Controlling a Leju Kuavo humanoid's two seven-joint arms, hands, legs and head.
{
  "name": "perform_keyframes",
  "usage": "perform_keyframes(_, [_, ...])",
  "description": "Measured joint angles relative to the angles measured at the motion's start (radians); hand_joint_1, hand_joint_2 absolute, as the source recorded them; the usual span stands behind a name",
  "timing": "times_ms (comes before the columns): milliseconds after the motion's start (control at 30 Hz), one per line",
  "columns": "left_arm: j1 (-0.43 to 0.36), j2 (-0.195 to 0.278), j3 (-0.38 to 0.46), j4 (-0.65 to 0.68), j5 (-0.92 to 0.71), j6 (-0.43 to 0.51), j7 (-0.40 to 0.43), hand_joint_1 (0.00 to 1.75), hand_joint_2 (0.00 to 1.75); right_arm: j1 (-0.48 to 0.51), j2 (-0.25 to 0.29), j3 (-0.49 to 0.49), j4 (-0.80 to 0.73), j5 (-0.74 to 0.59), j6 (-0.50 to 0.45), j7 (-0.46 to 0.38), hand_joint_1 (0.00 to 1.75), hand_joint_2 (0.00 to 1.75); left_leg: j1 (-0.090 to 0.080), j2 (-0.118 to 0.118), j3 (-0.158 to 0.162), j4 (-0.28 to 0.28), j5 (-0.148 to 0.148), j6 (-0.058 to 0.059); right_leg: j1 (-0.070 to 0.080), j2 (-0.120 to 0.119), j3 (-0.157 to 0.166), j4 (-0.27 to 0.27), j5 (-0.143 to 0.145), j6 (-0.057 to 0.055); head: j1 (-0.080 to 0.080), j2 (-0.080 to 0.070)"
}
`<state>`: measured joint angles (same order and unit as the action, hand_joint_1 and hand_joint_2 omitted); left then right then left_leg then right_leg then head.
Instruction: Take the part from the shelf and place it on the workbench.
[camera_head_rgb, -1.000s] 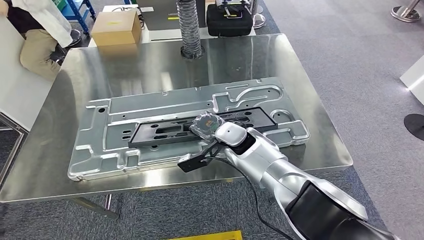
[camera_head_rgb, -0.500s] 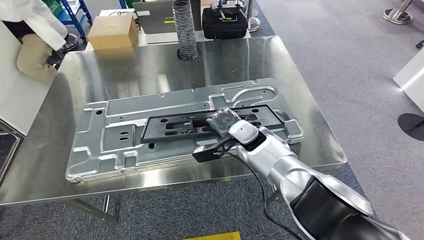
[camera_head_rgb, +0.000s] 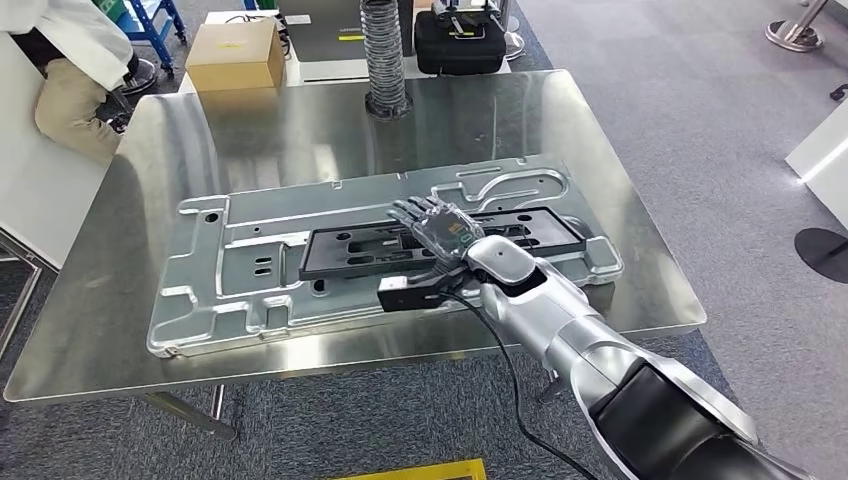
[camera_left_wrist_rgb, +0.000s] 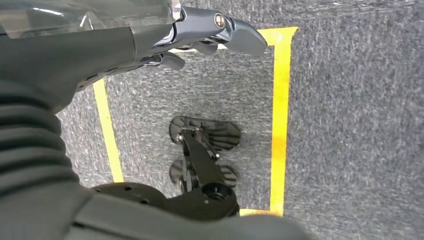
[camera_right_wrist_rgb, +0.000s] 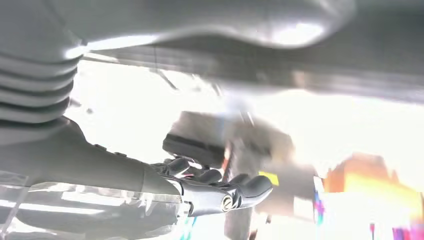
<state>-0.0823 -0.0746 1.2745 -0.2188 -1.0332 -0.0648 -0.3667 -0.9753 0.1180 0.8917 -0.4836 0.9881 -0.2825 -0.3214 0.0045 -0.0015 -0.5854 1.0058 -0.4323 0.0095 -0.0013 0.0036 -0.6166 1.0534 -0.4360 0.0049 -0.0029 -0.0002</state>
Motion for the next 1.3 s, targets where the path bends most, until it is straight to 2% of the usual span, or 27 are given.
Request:
perform_keyframes(33, [-0.001, -0.002, 0.000, 0.000, 0.004, 0.002, 0.000, 0.00, 0.00, 0.010, -0.004, -0.027, -0.040, -0.047, 0.002, -0.022, 0.00, 0.00, 0.000, 0.000, -0.001, 0.000, 0.000, -0.004, 0.004, -0.001, 0.015, -0.034, 0.007, -0.005, -0.001, 0.000])
perform_keyframes(100, [-0.001, -0.003, 0.000, 0.000, 0.010, 0.005, 0.001, 0.00, 0.00, 0.049, -0.017, -0.089, -0.147, -0.153, 0.010, -0.062, 0.00, 0.00, 0.002, 0.000, -0.002, -0.002, 0.001, -0.014, 0.008, -0.003, 0.018, -0.049, 0.007, -0.009, -0.001, 0.000])
perform_keyframes(167, [0.001, -0.003, 0.002, 0.000, 0.019, 0.008, 0.001, 0.00, 0.00, 0.103, -0.034, -0.160, -0.285, -0.252, -0.006, -0.095, 0.00, 0.00, 0.003, 0.000, -0.006, 0.008, -0.010, -0.024, 0.002, -0.005, 0.025, -0.061, 0.011, -0.016, -0.002, 0.000])
perform_keyframes(233, [0.003, -0.003, 0.007, 0.000, 0.030, 0.012, 0.001, 0.00, 0.00, 0.160, -0.048, -0.228, -0.435, -0.310, -0.057, -0.114, 0.00, 0.00, 0.005, -0.001, -0.039, 0.084, -0.058, -0.032, -0.003, -0.007, 0.032, -0.071, 0.015, -0.023, -0.006, 0.000])
perform_keyframes(300, [0.005, -0.004, 0.017, 0.000, 0.043, 0.017, 0.000, 0.00, 0.00, 0.235, -0.064, -0.290, -0.590, -0.326, -0.160, -0.125, 0.00, 0.00, 0.008, -0.001, -0.100, 0.216, -0.119, -0.040, -0.002, -0.009, 0.035, -0.071, 0.011, -0.027, -0.010, 0.000])
perform_keyframes(333, [0.007, -0.004, 0.022, 0.000, 0.049, 0.019, -0.002, 0.00, 0.00, 0.282, -0.073, -0.320, -0.670, -0.328, -0.227, -0.132, 0.00, 0.00, 0.011, 0.000, -0.122, 0.262, -0.132, -0.043, -0.002, -0.010, 0.036, -0.070, 0.009, -0.027, -0.010, 0.000])
perform_keyframes(367, [0.010, -0.004, 0.027, 0.000, 0.055, 0.021, -0.004, 0.00, 0.00, 0.331, -0.081, -0.352, -0.754, -0.331, -0.294, -0.141, 0.00, 0.00, 0.013, 0.000, -0.127, 0.274, -0.125, -0.046, -0.002, -0.011, 0.038, -0.068, 0.005, -0.025, -0.010, 0.000])
perform_keyframes(400, [0.012, -0.004, 0.031, 0.000, 0.061, 0.023, -0.008, 0.00, 0.00, 0.381, -0.089, -0.384, -0.838, -0.337, -0.349, -0.159, 0.00, 0.00, 0.015, 0.000, -0.113, 0.244, -0.100, -0.048, -0.004, -0.011, 0.040, -0.065, 0.001, -0.023, -0.010, 0.000])
perform_keyframes(467, [0.014, -0.005, 0.041, 0.000, 0.069, 0.021, -0.018, 0.00, 0.00, 0.484, -0.099, -0.445, -1.003, -0.360, -0.405, -0.225, 0.00, 0.00, 0.020, -0.001, -0.046, 0.114, -0.038, -0.050, -0.005, -0.009, 0.044, -0.055, -0.011, -0.015, -0.010, 0.000])
perform_keyframes(500, [0.014, -0.006, 0.046, 0.000, 0.074, 0.021, -0.024, 0.00, 0.00, 0.538, -0.101, -0.478, -1.086, -0.374, -0.414, -0.269, 0.00, 0.00, 0.020, -0.003, -0.017, 0.059, -0.022, -0.047, -0.005, -0.009, 0.044, -0.049, -0.016, -0.009, -0.010, 0.000])
perform_keyframes(533, [0.015, -0.007, 0.051, 0.000, 0.077, 0.020, -0.030, 0.00, 0.00, 0.591, -0.101, -0.510, -1.163, -0.386, -0.417, -0.310, 0.00, 0.00, 0.019, -0.004, 0.000, 0.027, -0.018, -0.042, -0.004, -0.008, 0.044, -0.045, -0.020, -0.004, -0.011, 0.000])
perform_keyframes(633, [0.018, -0.010, 0.058, 0.000, 0.080, 0.020, -0.040, 0.00, 0.00, 0.721, -0.100, -0.595, -1.343, -0.409, -0.419, -0.365, 0.00, 0.00, 0.015, -0.005, 0.006, 0.013, -0.021, -0.022, -0.004, -0.008, 0.043, -0.042, -0.021, 0.010, -0.012, 0.000])
perform_keyframes(700, [0.017, -0.013, 0.065, 0.000, 0.081, 0.022, -0.041, 0.00, 0.00, 0.780, -0.100, -0.637, -1.426, -0.418, -0.419, -0.369, 0.00, 0.00, 0.017, -0.002, 0.007, 0.005, -0.014, -0.008, -0.008, -0.007, 0.032, -0.012, -0.049, 0.019, -0.010, 0.000])
perform_keyframes(733, [0.016, -0.014, 0.068, 0.000, 0.081, 0.023, -0.042, 0.00, 0.00, 0.804, -0.100, -0.655, -1.459, -0.422, -0.419, -0.370, 0.00, 0.00, 0.018, -0.001, 0.006, 0.002, -0.010, -0.002, -0.009, -0.006, 0.014, 0.031, -0.080, 0.023, -0.009, 0.000])
perform_keyframes(800, [0.013, -0.014, 0.072, 0.000, 0.083, 0.023, -0.043, 0.00, 0.00, 0.845, -0.100, -0.686, -1.503, -0.431, -0.419, -0.370, 0.00, 0.00, 0.016, 0.001, 0.000, 0.002, -0.006, 0.004, -0.011, -0.006, -0.041, 0.163, -0.151, 0.029, -0.008, 0.000])
perform_keyframes(833, [0.012, -0.014, 0.072, 0.000, 0.083, 0.024, -0.044, 0.00, 0.00, 0.863, -0.100, -0.700, -1.516, -0.435, -0.419, -0.369, 0.00, 0.00, 0.015, 0.001, -0.004, 0.003, -0.004, 0.005, -0.012, -0.006, -0.062, 0.216, -0.171, 0.030, -0.008, 0.000])
perform_keyframes(867, [0.011, -0.014, 0.073, 0.000, 0.083, 0.024, -0.044, 0.00, 0.00, 0.879, -0.100, -0.712, -1.526, -0.437, -0.419, -0.369, 0.00, 0.00, 0.014, 0.002, -0.008, 0.004, -0.002, 0.005, -0.012, -0.006, -0.068, 0.238, -0.174, 0.031, -0.008, 0.000])
perform_keyframes(900, [0.011, -0.014, 0.073, 0.000, 0.083, 0.024, -0.043, 0.00, 0.00, 0.892, -0.100, -0.721, -1.533, -0.438, -0.419, -0.368, 0.00, 0.00, 0.014, 0.002, -0.011, 0.006, 0.000, 0.005, -0.012, -0.006, -0.055, 0.223, -0.161, 0.030, -0.008, 0.000])
perform_keyframes(967, [0.009, -0.014, 0.073, 0.000, 0.083, 0.024, -0.042, 0.00, 0.00, 0.917, -0.100, -0.739, -1.549, -0.439, -0.418, -0.367, 0.00, 0.00, 0.014, 0.001, -0.018, 0.010, 0.005, 0.000, -0.012, -0.006, 0.024, 0.085, -0.105, 0.022, -0.007, 0.000])
perform_keyframes(1033, [0.008, -0.014, 0.073, 0.000, 0.083, 0.025, -0.041, 0.00, 0.00, 0.945, -0.099, -0.752, -1.564, -0.446, -0.418, -0.369, 0.00, 0.00, 0.011, -0.001, -0.021, 0.011, 0.012, -0.010, -0.007, -0.006, 0.087, -0.033, -0.068, 0.014, -0.007, 0.000])
perform_keyframes(1100, [0.007, -0.014, 0.076, 0.000, 0.085, 0.027, -0.039, 0.00, 0.00, 0.973, -0.099, -0.764, -1.573, -0.459, -0.417, -0.371, 0.00, 0.00, 0.010, -0.001, -0.020, 0.005, 0.021, -0.022, -0.001, -0.005, 0.091, -0.052, -0.057, 0.006, -0.007, 0.000])
perform_keyframes(1167, [0.007, -0.012, 0.079, 0.000, 0.089, 0.027, -0.039, 0.00, 0.00, 0.999, -0.098, -0.777, -1.577, -0.470, -0.417, -0.373, 0.00, 0.00, 0.009, -0.001, -0.023, 0.004, 0.023, -0.034, -0.005, -0.005, 0.085, -0.058, -0.043, -0.007, -0.007, 0.000])
perform_keyframes(1200, [0.008, -0.011, 0.080, 0.000, 0.090, 0.027, -0.038, 0.00, 0.00, 1.010, -0.097, -0.783, -1.579, -0.475, -0.417, -0.373, 0.00, 0.00, 0.009, -0.001, -0.030, 0.019, 0.006, -0.038, -0.007, -0.006, 0.081, -0.062, -0.034, -0.014, -0.008, 0.000])
perform_keyframes(1233, [0.008, -0.010, 0.081, 0.000, 0.091, 0.027, -0.038, 0.00, 0.00, 1.020, -0.095, -0.789, -1.579, -0.480, -0.416, -0.374, 0.00, 0.00, 0.009, -0.001, -0.044, 0.055, -0.026, -0.041, -0.010, -0.007, 0.074, -0.066, -0.025, -0.020, -0.010, 0.000])
perform_keyframes(1300, [0.008, -0.009, 0.084, -0.001, 0.091, 0.028, -0.037, 0.00, 0.00, 1.043, -0.093, -0.799, -1.580, -0.490, -0.416, -0.375, 0.00, 0.00, 0.010, -0.001, -0.085, 0.179, -0.117, -0.045, -0.008, -0.009, 0.057, -0.066, -0.011, -0.027, -0.012, 0.000])
